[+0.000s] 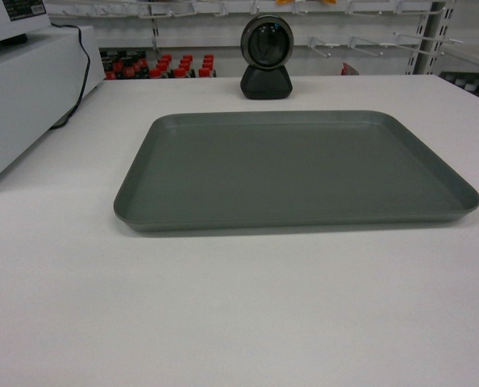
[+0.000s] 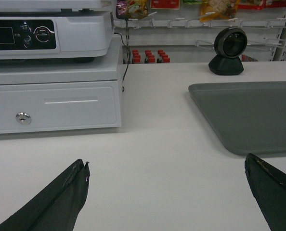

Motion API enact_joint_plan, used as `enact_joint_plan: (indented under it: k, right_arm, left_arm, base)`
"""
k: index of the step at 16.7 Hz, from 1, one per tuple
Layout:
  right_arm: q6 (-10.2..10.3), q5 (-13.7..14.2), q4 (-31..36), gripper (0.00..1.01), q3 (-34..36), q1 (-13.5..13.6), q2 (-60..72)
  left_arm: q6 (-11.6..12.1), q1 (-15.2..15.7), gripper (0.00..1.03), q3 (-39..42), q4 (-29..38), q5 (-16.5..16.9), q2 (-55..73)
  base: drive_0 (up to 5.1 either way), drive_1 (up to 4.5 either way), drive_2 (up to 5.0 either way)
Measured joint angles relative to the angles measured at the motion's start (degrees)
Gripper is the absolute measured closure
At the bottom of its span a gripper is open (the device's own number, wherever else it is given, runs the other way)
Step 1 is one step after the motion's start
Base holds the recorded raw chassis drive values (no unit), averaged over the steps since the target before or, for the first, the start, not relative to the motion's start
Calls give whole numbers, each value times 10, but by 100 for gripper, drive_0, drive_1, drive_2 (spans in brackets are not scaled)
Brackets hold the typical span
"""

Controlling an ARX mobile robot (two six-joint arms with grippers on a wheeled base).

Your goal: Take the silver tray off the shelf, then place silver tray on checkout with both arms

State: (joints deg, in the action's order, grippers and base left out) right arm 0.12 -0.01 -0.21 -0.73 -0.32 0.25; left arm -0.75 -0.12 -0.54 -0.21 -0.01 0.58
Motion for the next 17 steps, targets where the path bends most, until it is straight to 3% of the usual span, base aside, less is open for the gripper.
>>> enact_joint_plan:
  k: [6, 17]
  right_arm:
    - [0, 0, 0, 3, 0, 0, 0]
    - [0, 0, 2, 3, 0, 0, 0]
  left_arm:
    - [0, 0, 5, 0, 0, 0, 0]
    - [0, 0, 5, 0, 2, 0, 0]
  base:
    - [0, 0, 0]
    - [4, -414, 421]
